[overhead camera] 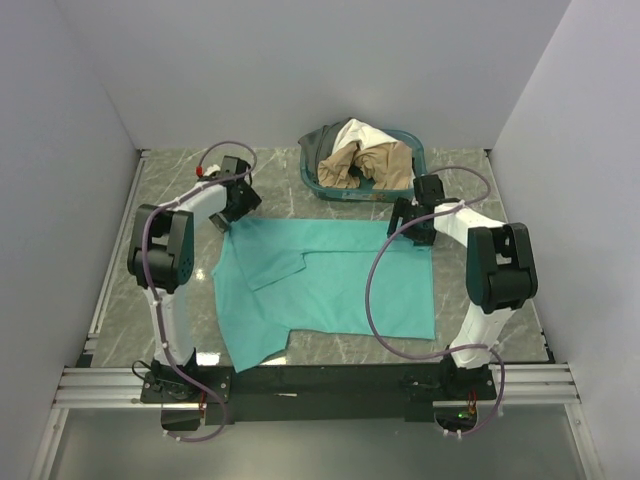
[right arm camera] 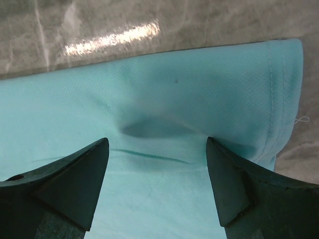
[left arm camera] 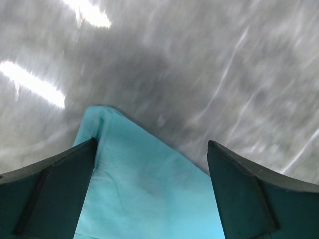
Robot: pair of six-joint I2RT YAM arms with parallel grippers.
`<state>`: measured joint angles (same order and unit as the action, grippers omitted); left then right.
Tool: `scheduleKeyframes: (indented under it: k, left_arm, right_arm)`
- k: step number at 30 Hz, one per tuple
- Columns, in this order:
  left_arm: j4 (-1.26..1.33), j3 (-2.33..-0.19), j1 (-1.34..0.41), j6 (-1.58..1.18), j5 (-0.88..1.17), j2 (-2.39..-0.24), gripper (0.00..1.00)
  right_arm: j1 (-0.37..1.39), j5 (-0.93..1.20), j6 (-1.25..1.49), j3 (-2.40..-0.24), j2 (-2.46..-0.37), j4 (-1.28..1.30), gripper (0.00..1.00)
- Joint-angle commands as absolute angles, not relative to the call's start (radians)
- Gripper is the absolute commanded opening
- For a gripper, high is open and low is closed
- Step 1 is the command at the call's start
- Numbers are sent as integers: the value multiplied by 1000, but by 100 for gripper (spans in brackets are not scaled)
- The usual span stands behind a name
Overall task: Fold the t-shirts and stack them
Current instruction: Fold the tshirt
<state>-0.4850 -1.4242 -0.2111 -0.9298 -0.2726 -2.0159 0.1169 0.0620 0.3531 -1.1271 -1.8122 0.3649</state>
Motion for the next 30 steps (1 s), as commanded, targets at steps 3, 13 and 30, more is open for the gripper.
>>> scheduleKeyframes:
  k: [3,13,30]
  left_arm:
    - [-554,-1583,-163,-897,-292,-2143,99]
    - [-718,-1724,-163,-890,-344,-1990,99]
    - [-1074,-930,-860,-1494,-414,-1297,99]
  right_arm:
    - [110,35,339,-1204,-1856,321,85]
    - [123,-37,330,-1206,-1700,345,87]
    - [130,-127,491,-743,-1241,279,91]
